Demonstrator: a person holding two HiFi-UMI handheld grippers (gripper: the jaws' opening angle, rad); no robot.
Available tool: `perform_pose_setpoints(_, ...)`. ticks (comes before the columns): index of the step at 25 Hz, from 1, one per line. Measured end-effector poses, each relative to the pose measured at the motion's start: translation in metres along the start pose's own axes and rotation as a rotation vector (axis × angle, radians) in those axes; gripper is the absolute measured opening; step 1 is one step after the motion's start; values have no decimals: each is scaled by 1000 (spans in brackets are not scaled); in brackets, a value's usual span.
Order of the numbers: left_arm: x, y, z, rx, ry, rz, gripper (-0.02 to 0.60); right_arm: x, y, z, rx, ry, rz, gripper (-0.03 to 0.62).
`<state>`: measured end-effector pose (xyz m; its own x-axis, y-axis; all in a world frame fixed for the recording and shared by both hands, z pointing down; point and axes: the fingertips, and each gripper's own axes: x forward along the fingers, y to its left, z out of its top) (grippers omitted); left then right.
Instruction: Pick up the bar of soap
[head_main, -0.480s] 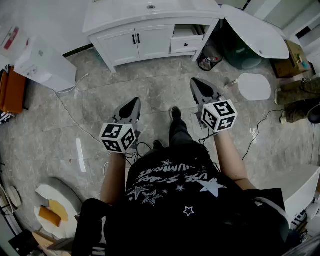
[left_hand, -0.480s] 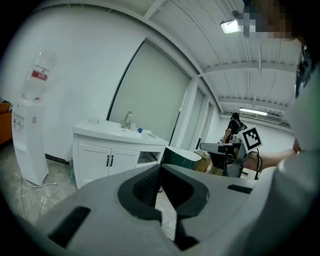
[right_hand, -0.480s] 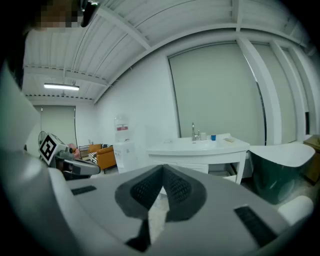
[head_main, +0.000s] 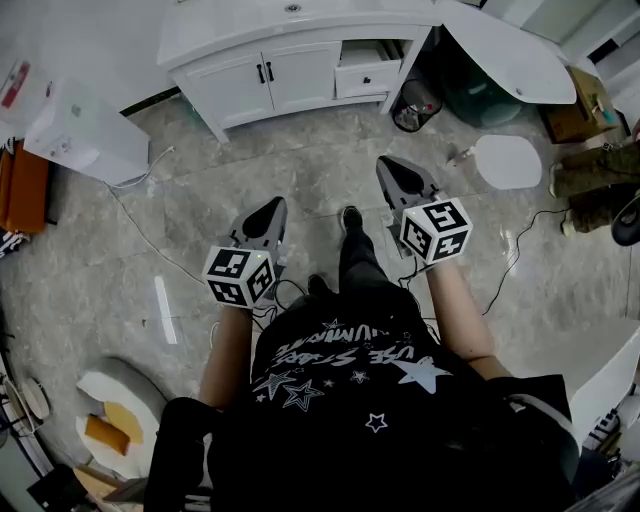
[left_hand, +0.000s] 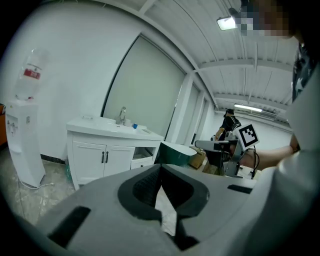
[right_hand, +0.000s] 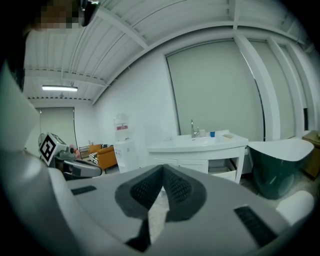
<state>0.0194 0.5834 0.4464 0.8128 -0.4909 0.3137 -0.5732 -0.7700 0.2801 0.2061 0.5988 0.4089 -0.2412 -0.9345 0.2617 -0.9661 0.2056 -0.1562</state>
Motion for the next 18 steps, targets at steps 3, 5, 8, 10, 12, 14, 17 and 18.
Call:
perform_pose_setpoints(3,4,3,-3,6,14,2,9,5,-3,-2,-8,8,-6,5)
perform_pose_setpoints(5,7,7,0,2,13,9,9,10,-6,0,-16,3,-9,6)
perform_pose_setpoints(8,14,15,6,1,4,23,9,21,-14,4,-17,-4,-15,6)
perform_pose_setpoints(10,21,22,12,2,-2,35,9,30,-21,6,-38,4,-16,20)
perform_pose_setpoints(12,31,29,18,-3,-5,47,9,43,-28,9,-61,9,4,113)
perform_pose_setpoints(14,44,38,25,-10,-7,63,9,59,-38,15,-72,8,31,142)
perform_pose_setpoints(17,68,57,38,-15,-9,97,9,92,-57,26,-66,5,81,201)
perform_pose_setpoints(18,76,63,43,-16,-10,109,9,104,-64,31,-62,4,96,219)
